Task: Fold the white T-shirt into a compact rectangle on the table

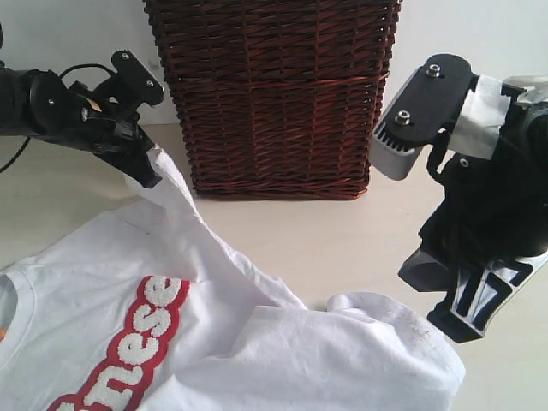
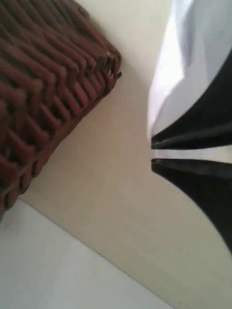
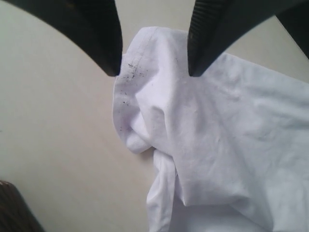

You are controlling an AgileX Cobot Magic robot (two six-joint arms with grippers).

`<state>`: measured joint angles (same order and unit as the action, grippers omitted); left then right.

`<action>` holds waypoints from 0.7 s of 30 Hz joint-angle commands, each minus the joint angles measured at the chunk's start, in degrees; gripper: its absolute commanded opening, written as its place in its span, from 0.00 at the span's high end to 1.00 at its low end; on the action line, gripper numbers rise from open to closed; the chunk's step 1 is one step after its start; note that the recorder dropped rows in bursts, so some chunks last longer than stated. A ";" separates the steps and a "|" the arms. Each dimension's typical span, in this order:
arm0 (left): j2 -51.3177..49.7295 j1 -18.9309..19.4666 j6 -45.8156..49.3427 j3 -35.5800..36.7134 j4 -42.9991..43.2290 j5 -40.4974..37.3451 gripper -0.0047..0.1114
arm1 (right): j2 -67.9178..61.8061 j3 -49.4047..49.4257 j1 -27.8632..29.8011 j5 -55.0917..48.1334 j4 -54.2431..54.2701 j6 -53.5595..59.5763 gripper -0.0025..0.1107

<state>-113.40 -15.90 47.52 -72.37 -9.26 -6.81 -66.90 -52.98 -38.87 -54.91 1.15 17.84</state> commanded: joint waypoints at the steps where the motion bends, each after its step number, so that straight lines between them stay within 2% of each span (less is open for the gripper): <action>1: 0.45 -0.22 0.02 -0.27 -0.59 3.59 0.62 | 0.08 -0.12 0.31 -0.57 0.55 -0.07 0.60; 3: 0.45 -0.22 0.02 -0.27 -1.38 3.99 0.48 | 0.08 -0.12 0.31 -0.57 0.55 -0.07 0.60; 5: 0.58 -0.22 -0.13 -0.27 -2.73 3.77 0.47 | 0.08 -0.12 0.31 -0.69 0.55 -0.07 0.60; 9: 1.72 0.37 -1.42 -0.27 -3.87 -2.34 0.63 | 0.08 -0.12 0.31 -0.69 0.55 -0.07 0.60; 12: 2.90 2.09 -1.92 -0.27 -3.50 -12.13 0.77 | 0.08 -0.12 0.31 -0.69 0.55 -0.07 0.60; 15: 3.00 4.22 -1.92 -0.27 -1.51 -26.05 0.93 | 0.08 -0.12 0.31 -0.82 0.55 -0.07 0.60; 17: 2.35 5.79 -1.92 -0.27 -2.08 -34.32 0.96 | 0.08 -0.12 0.31 -0.82 0.55 -0.07 0.60; 19: 1.49 6.91 -2.33 -0.15 -5.34 -39.13 0.96 | 0.08 -0.12 0.31 -0.82 0.55 -0.07 0.60; 21: 0.82 7.32 -2.78 0.29 -7.16 -40.66 0.96 | 0.08 -0.12 0.31 -0.82 0.55 -0.07 0.60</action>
<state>-111.78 -9.18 45.87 -72.37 -13.40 -42.92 -66.90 -52.98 -38.87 -55.72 1.52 17.84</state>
